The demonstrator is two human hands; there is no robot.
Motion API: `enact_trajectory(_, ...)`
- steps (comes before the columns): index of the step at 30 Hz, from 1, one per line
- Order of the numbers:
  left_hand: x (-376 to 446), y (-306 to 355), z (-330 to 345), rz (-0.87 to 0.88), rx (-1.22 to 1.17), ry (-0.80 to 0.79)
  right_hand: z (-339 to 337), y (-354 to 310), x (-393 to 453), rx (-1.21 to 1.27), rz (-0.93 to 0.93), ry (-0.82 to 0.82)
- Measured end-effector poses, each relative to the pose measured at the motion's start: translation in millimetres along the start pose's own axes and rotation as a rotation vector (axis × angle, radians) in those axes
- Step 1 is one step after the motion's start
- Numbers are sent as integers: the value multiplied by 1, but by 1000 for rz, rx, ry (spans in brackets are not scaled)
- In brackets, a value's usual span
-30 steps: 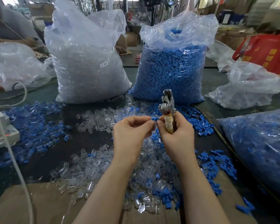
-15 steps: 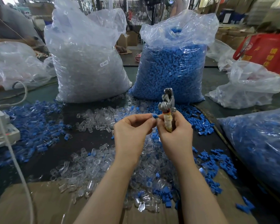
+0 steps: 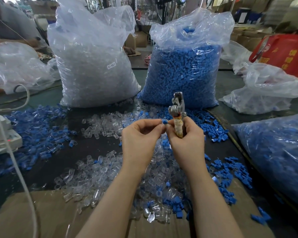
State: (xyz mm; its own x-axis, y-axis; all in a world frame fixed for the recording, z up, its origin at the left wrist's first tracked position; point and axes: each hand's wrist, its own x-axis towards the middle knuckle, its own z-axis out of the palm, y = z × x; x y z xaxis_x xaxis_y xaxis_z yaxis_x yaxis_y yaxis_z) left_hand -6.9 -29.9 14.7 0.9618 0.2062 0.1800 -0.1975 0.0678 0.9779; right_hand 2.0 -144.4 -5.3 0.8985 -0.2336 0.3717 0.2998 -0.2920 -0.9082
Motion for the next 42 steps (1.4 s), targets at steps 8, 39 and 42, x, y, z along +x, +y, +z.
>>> enact_trajectory(8,1,-1,1,12,35,31,-1,0,1,-24,0,-27)
enact_trajectory(39,16,-5,-24,140,0,-2,-17,1,4,-217,39,-475)
enact_trajectory(42,16,-5,-26,139,2,-22,-17,2,3,-224,26,-478)
